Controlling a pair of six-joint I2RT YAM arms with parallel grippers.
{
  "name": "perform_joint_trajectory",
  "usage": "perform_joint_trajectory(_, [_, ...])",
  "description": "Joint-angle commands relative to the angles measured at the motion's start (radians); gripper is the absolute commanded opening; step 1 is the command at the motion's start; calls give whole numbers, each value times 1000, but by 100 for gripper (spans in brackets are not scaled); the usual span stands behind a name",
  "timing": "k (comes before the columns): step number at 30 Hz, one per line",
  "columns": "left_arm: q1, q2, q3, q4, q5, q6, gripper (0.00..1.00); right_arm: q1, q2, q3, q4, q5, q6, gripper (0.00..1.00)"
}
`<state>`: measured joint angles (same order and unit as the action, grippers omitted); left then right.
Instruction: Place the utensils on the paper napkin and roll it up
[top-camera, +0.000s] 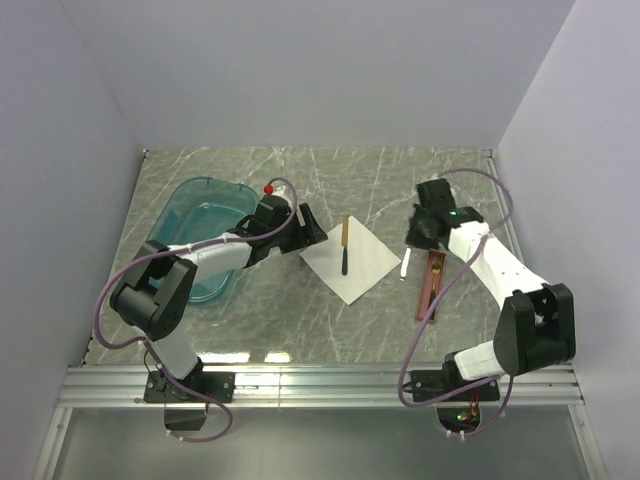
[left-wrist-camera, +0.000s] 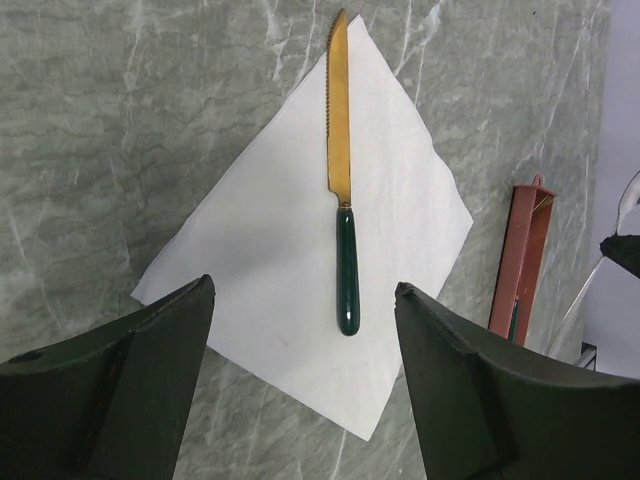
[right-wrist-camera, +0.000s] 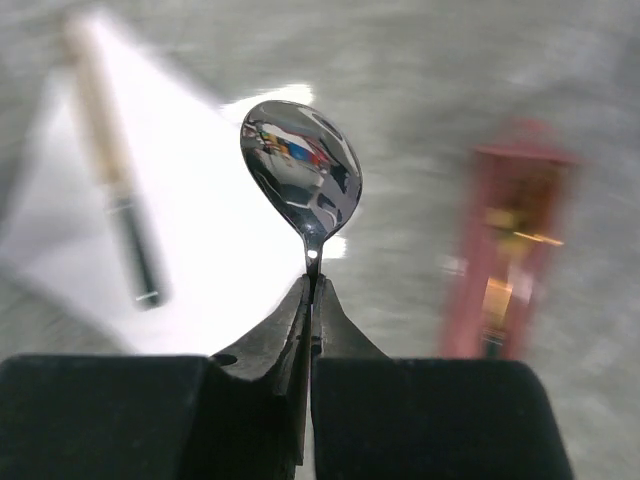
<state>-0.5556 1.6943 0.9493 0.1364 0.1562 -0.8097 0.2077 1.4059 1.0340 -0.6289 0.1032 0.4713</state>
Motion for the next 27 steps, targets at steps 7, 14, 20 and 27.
perform_joint_trajectory(7, [6, -94, -30, -21, -40, -3, 80, 213, 240, 164, 221, -157, 3, 0])
perform_joint_trajectory(14, [6, -125, -60, -18, -47, -13, 80, 234, 399, 227, 271, -208, 27, 0])
perform_joint_trajectory(20, [6, -122, -60, -17, -44, -14, 80, 242, 449, 248, 293, -220, 35, 0])
perform_joint_trajectory(27, [6, -127, -52, -29, -47, -8, 80, 240, 501, 291, 282, -211, 41, 0])
